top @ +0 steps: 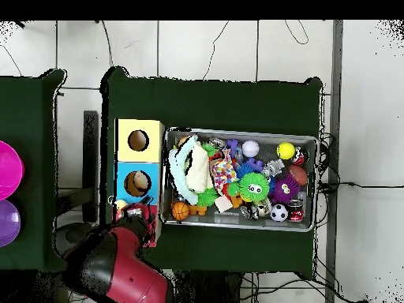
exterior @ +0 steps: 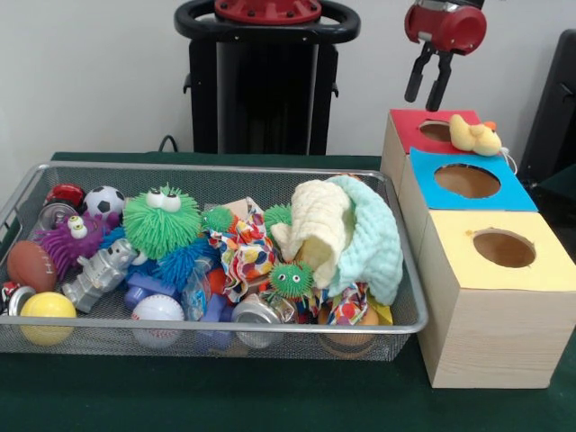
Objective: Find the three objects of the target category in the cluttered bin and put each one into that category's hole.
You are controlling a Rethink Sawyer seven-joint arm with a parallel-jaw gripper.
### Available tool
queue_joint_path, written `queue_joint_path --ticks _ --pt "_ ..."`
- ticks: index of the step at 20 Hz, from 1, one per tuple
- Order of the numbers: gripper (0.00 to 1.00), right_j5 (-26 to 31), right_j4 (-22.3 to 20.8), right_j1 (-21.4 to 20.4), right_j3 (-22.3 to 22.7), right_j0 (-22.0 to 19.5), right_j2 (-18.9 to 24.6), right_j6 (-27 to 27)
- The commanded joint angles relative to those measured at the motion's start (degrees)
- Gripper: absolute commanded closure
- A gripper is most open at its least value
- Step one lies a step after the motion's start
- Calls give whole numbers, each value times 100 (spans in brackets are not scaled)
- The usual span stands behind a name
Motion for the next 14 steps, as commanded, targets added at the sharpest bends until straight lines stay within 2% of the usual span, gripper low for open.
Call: queue_joint_path --ticks 1,5,10,14 --pt "0 921 71 186 -364 -175 81 1504" --pt "0 1001 51 227 -422 -168 0 1523" --pt "0 1396 12 396 -735 98 -446 1868" --pt "0 1391 125 530 -853 196 -488 2016"
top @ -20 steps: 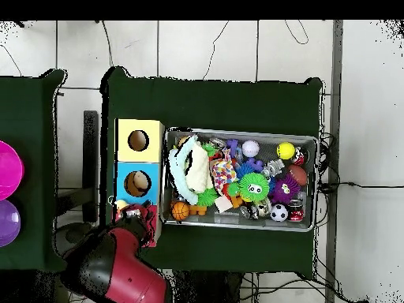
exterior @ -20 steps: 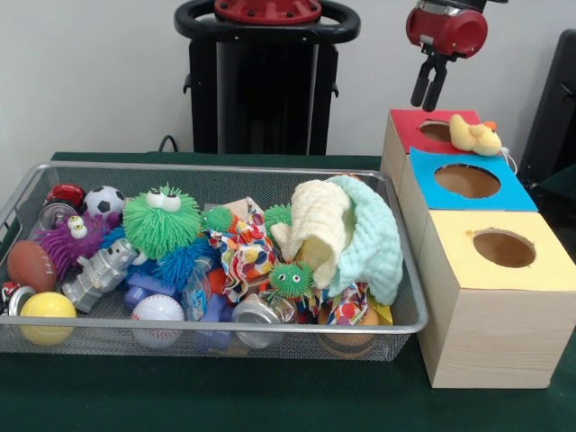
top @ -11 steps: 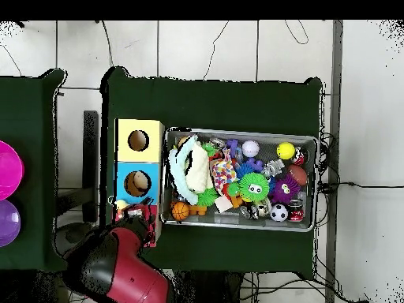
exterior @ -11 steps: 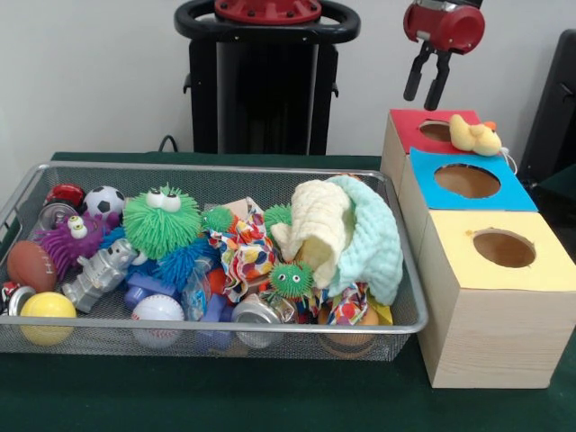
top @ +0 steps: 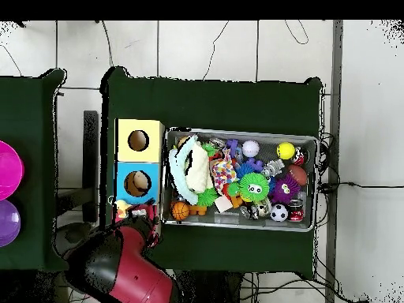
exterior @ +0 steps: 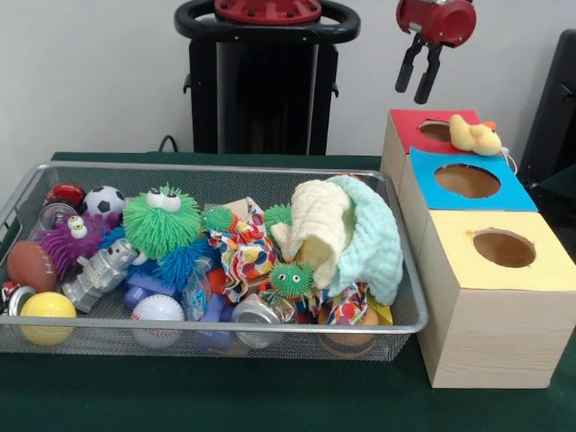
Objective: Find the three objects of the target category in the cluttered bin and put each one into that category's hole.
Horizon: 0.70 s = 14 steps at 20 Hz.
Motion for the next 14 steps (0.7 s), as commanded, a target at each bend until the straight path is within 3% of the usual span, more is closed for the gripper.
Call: queue_joint_path --ticks 1,14 --pt "0 769 143 375 -647 89 -55 2039" --pt "0 782 213 577 -821 183 -215 2362"
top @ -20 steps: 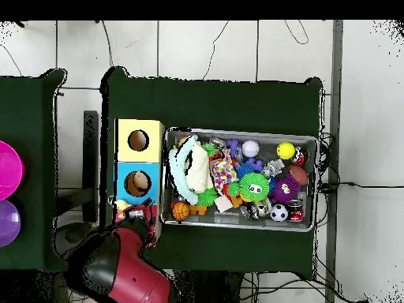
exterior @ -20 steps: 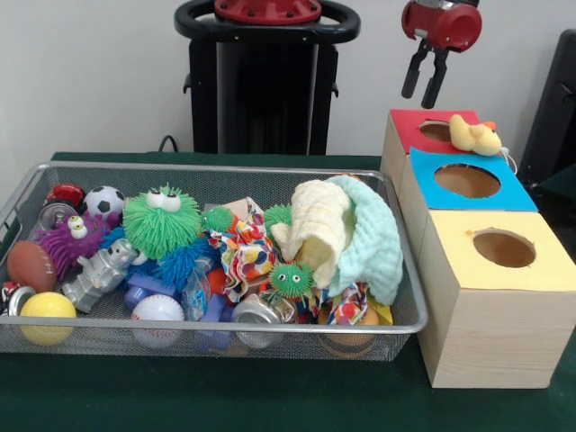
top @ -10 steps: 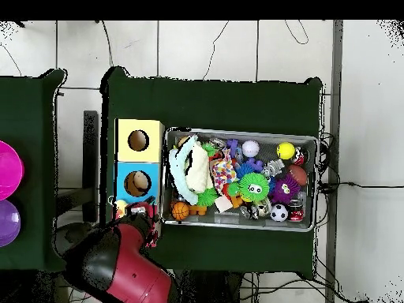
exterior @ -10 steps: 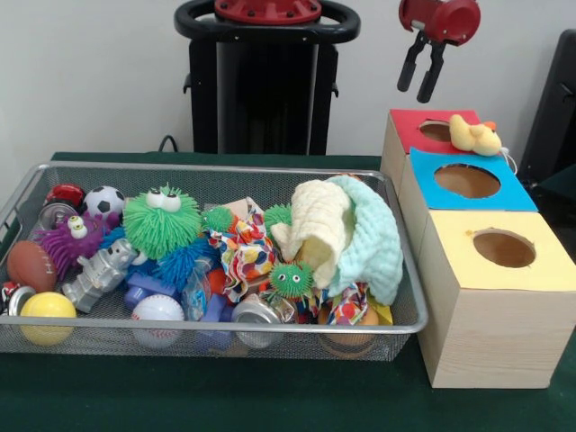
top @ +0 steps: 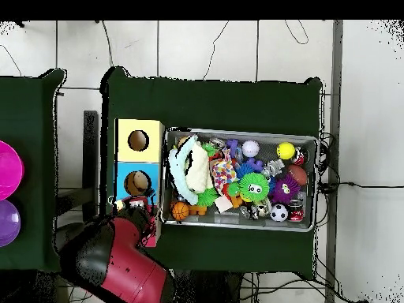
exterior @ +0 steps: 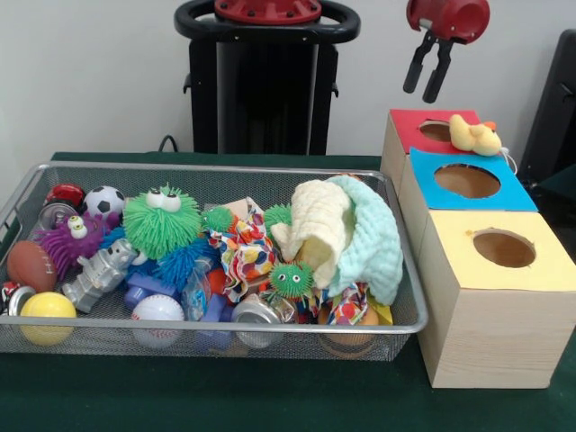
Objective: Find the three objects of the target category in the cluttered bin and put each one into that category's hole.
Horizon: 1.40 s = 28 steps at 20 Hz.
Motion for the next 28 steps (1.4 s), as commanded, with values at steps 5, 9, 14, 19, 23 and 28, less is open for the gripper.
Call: queue_joint_path --ticks 5,9,14,19,23,28 --pt "0 638 232 311 -372 -14 92 2062" --pt "0 619 250 391 -433 -22 66 2195" --pt "0 870 228 401 -425 78 -59 2486" --pt "0 592 355 327 -293 100 18 2626" --pt "0 743 415 338 -383 112 21 2874" --pt "0 824 419 486 -465 209 -147 3155"
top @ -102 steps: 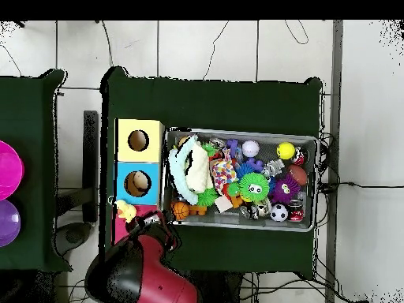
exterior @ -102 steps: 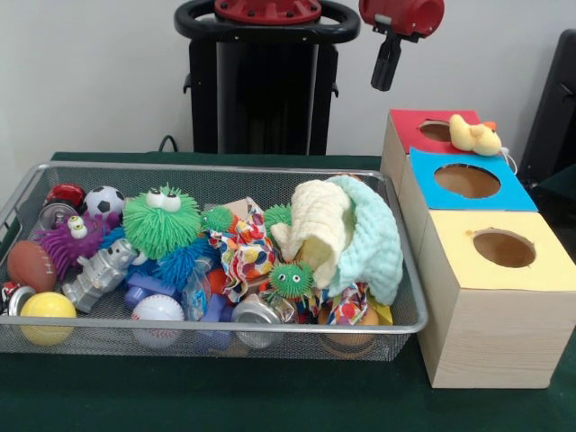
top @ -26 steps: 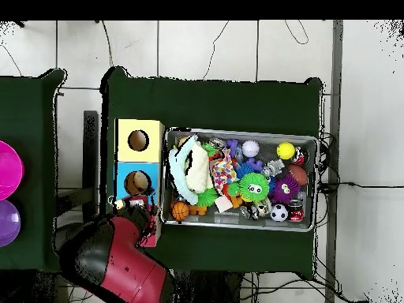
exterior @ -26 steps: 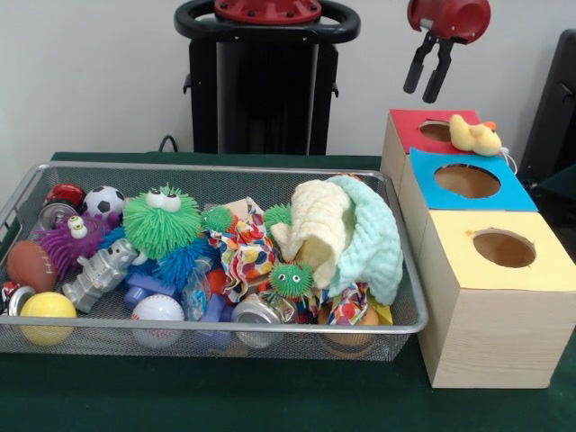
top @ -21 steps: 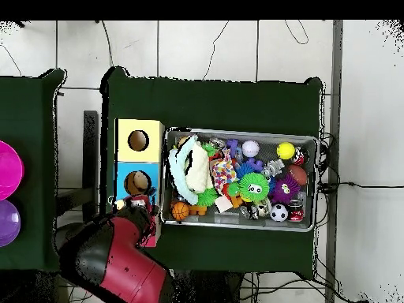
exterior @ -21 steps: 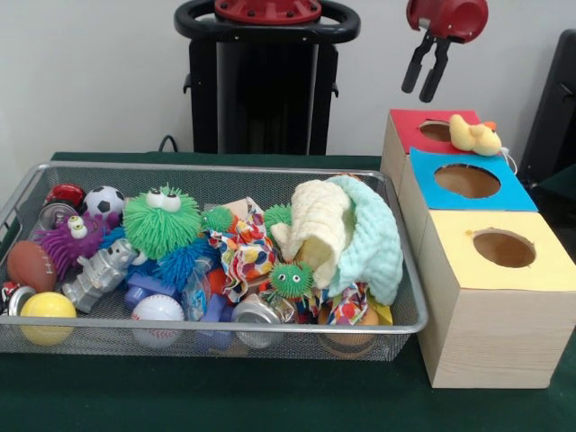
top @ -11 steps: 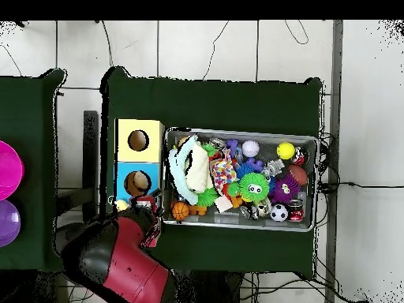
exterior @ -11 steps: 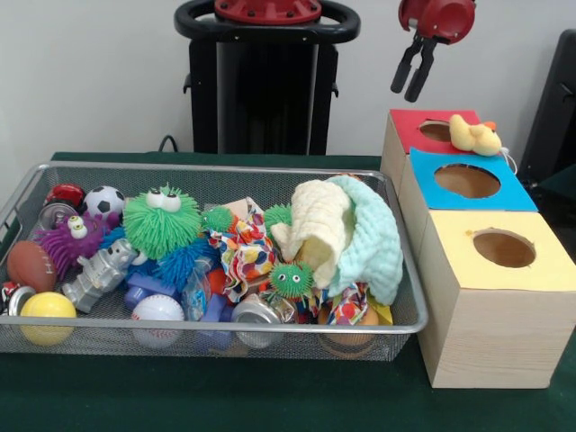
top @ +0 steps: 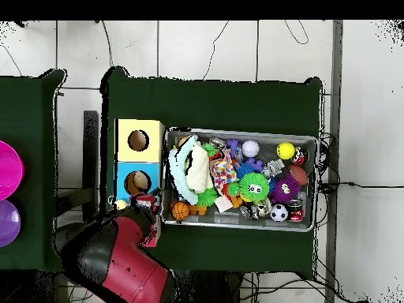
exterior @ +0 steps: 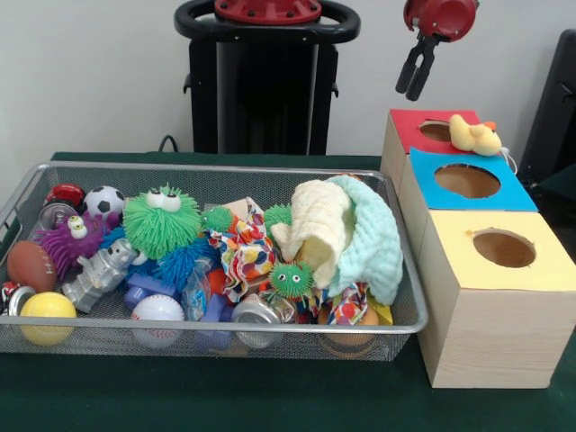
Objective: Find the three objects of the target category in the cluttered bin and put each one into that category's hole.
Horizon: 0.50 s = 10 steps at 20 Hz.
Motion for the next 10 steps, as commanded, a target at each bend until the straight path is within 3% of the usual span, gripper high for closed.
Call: queue_joint_path --ticks 1,10 --pt "0 740 260 245 -400 80 116 2089" --pt "0 764 192 328 -503 116 -11 2256"
